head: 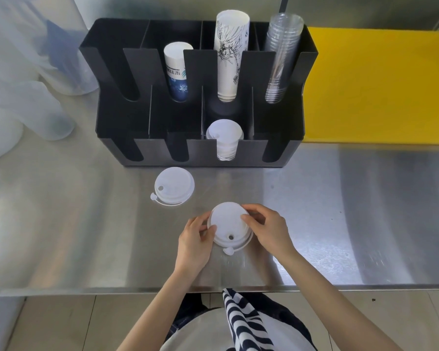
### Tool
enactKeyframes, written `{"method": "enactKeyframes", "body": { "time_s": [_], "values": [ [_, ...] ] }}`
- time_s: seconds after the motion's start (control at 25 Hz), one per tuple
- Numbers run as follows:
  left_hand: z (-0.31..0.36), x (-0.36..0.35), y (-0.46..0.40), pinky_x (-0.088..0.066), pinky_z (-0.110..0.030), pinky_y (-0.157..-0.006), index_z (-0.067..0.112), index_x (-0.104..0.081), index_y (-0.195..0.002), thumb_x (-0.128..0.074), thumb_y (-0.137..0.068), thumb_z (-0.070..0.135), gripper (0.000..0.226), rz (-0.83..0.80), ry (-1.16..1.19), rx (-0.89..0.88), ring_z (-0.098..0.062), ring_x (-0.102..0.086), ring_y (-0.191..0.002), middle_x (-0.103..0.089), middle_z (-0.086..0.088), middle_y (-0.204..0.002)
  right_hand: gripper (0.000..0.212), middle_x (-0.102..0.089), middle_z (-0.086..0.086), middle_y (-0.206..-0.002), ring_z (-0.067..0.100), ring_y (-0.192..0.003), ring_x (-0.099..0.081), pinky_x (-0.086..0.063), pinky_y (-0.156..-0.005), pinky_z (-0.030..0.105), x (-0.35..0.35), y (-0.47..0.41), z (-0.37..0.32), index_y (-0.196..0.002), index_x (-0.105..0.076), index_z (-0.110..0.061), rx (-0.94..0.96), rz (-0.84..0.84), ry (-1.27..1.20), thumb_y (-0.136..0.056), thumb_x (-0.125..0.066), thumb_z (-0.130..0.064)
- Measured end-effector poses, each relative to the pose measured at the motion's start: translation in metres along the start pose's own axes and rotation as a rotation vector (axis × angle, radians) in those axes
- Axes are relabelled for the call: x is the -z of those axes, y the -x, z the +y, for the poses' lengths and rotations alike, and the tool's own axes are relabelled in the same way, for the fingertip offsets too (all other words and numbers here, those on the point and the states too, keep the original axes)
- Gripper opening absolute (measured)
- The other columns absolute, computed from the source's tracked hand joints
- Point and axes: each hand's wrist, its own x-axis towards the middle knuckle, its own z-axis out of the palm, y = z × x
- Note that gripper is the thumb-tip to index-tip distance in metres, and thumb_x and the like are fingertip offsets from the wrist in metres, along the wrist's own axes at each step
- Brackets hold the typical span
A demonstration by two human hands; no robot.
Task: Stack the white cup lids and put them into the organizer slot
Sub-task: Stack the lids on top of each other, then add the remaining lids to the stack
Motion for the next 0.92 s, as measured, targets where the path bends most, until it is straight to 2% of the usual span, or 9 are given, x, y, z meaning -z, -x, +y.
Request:
{"method": "enactKeyframes", "body": {
  "time_s": [0.2,0.36,0.44,0.52,0.6,0.68,0.76,0.84,0.92],
  "values": [
    [0.0,0.011,-0.017,-0.031,0.006,-0.063,0.015,-0.054,-0.117,-0.05,-0.087,0.011,0.031,0.011,-0.039,-0.035,-0.012,-0.056,-0.091,-0.059,-0.007,-0.117,0.02,-0.07,0.004,-0.105,0.01,-0.085,-0.059,-0.035,-0.064,-0.009,-0.009,-0.011,-0.011,-0.103,-0.065,-0.013,0.008,0.027,-0.002,-0.084,-0.059,-0.013],
    [-0.002,0.014,-0.026,-0.033,-0.011,-0.071,0.015,-0.054,-0.118,-0.051,-0.087,0.015,0.031,-0.037,-0.113,-0.055,-0.019,-0.061,-0.099,-0.059,-0.008,-0.12,0.022,-0.069,0.006,-0.109,0.012,-0.088,-0.059,-0.035,-0.066,-0.007,-0.01,-0.012,-0.015,-0.106,-0.063,-0.011,0.026,0.036,0.06,-0.084,-0.058,-0.013],
    [-0.001,0.017,-0.027,-0.039,-0.022,-0.076,0.018,-0.053,-0.118,-0.052,-0.085,0.019,0.032,-0.032,-0.171,-0.085,-0.021,-0.06,-0.099,-0.059,-0.006,-0.119,0.025,-0.066,0.007,-0.113,0.017,-0.097,-0.059,-0.037,-0.073,0.001,-0.011,-0.013,-0.019,-0.109,-0.061,-0.011,0.051,0.025,0.122,-0.084,-0.056,-0.011],
    [0.001,0.025,-0.028,-0.042,-0.029,-0.074,0.018,-0.051,-0.119,-0.054,-0.084,0.024,0.035,0.023,-0.219,-0.14,-0.023,-0.057,-0.101,-0.057,-0.004,-0.121,0.03,-0.062,0.006,-0.12,0.021,-0.108,-0.056,-0.036,-0.086,0.014,-0.015,-0.017,-0.029,-0.114,-0.057,-0.013,0.084,0.007,0.208,-0.085,-0.054,-0.012],
    [0.001,0.036,-0.034,-0.041,-0.035,-0.077,0.016,-0.045,-0.124,-0.056,-0.083,0.026,0.044,0.101,-0.303,-0.209,-0.026,-0.047,-0.113,-0.051,-0.004,-0.13,0.033,-0.057,0.004,-0.128,0.021,-0.116,-0.051,-0.035,-0.095,0.023,-0.023,-0.026,-0.042,-0.121,-0.053,-0.015,0.106,-0.03,0.263,-0.087,-0.051,-0.016],
    [-0.001,0.05,-0.045,-0.036,-0.042,-0.094,0.014,-0.033,-0.133,-0.058,-0.082,0.03,0.059,0.128,-0.437,-0.24,-0.029,-0.033,-0.125,-0.038,-0.007,-0.142,0.038,-0.051,0.005,-0.135,0.023,-0.123,-0.046,-0.034,-0.1,0.029,-0.037,-0.036,-0.057,-0.127,-0.047,-0.016,0.126,-0.1,0.315,-0.09,-0.048,-0.021],
    [-0.004,0.062,-0.058,-0.025,-0.045,-0.106,0.012,-0.018,-0.138,-0.059,-0.08,0.036,0.076,0.09,-0.541,-0.212,-0.03,-0.021,-0.133,-0.023,-0.009,-0.15,0.043,-0.043,0.008,-0.142,0.027,-0.128,-0.039,-0.032,-0.104,0.035,-0.053,-0.046,-0.069,-0.133,-0.039,-0.014,0.139,-0.187,0.408,-0.091,-0.045,-0.025],
    [-0.006,0.071,-0.072,-0.017,-0.045,-0.111,0.009,-0.007,-0.14,-0.059,-0.078,0.043,0.087,0.025,-0.63,-0.163,-0.03,-0.013,-0.138,-0.013,-0.011,-0.153,0.045,-0.04,0.012,-0.143,0.031,-0.129,-0.037,-0.032,-0.106,0.04,-0.068,-0.056,-0.078,-0.133,-0.037,-0.01,0.125,-0.254,0.472,-0.091,-0.043,-0.025],
    [-0.006,0.076,-0.084,-0.016,-0.045,-0.112,0.007,-0.003,-0.14,-0.059,-0.077,0.047,0.093,-0.03,-0.698,-0.104,-0.03,-0.012,-0.139,-0.011,-0.012,-0.153,0.039,-0.045,0.016,-0.136,0.034,-0.123,-0.042,-0.038,-0.102,0.043,-0.078,-0.062,-0.081,-0.126,-0.044,-0.007,0.091,-0.288,0.507,-0.091,-0.041,-0.024]
  ]
}}
